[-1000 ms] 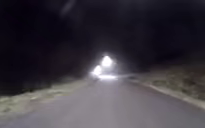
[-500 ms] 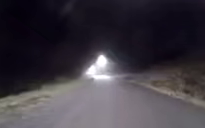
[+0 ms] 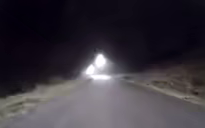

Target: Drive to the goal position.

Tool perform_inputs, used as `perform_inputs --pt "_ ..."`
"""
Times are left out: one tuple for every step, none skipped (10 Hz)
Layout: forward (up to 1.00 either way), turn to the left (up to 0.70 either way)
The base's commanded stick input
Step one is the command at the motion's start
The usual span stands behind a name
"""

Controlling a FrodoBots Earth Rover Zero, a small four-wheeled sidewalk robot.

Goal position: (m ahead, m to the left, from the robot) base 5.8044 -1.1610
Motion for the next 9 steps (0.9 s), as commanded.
perform_inputs --pt "0.95 0.06" --pt "0.94 0.04" --pt "0.95 0.04" --pt "0.95 0.04" --pt "0.94 0.04" --pt "0.95 0.04" --pt "0.94 0.03" --pt "0.94 0.03" --pt "0.95 0.04"
